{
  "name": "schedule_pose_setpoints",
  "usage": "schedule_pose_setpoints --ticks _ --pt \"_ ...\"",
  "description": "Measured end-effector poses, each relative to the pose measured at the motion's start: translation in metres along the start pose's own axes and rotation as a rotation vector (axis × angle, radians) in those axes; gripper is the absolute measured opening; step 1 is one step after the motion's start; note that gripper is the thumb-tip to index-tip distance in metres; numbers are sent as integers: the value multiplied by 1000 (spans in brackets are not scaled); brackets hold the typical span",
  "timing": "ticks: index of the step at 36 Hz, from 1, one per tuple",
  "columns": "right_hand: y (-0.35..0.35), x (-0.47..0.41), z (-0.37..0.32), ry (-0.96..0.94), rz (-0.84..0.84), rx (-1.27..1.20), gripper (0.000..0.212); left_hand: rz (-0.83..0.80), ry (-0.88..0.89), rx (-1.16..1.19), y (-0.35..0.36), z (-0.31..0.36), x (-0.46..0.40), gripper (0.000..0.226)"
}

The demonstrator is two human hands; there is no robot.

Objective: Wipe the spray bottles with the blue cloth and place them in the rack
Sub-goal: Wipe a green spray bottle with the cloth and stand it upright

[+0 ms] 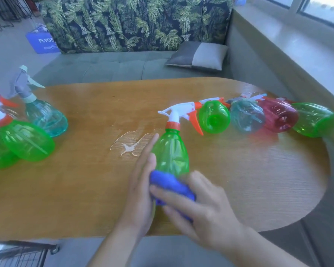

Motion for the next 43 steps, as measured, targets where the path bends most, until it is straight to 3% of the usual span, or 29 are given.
schedule_pose_setpoints --ticks 3,5,10,13,16,22,24,30,34,37,43 --pt "4 2 -14 -145 -15 51 28 -21 -19 62 -5 7 1 50" --pt "-3 -3 -10 -138 12 22 29 -34 -8 36 -7 10 3 62" --pt "-23 -25 38 255 115 -127 36 -55 26 -47 2 8 5 49" --pt "-17 -24 51 367 83 -151 40 -96 6 -54 8 2 7 49" --pt "-9 -12 38 297 40 -147 38 -59 13 -65 4 0 7 49" --pt "1 -2 -6 -74 -14 13 31 14 18 37 -6 7 4 44" --pt "-1 -3 -7 -101 4 1 31 16 17 41 -8 8 4 46" --pt "-27 -17 39 250 144 -158 36 -42 22 -63 3 4 7 51" --pt "-19 -20 57 387 94 -147 38 -122 -19 -77 9 -1 9 50" --pt "-8 -13 48 333 43 -149 37 -86 -23 -84 3 -4 8 50" --pt "-3 -11 6 25 9 -54 30 11 5 -9 -5 2 4 47"
Point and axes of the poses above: each hand's wrist, its own x-axis away from the middle knuckle, its own y-axis out of the palm, z = x × y, the point moved 9 cm from there along -x, towards the middle knuckle, and after that the axes turned 12 degrees about x, right-handed, at the moved point
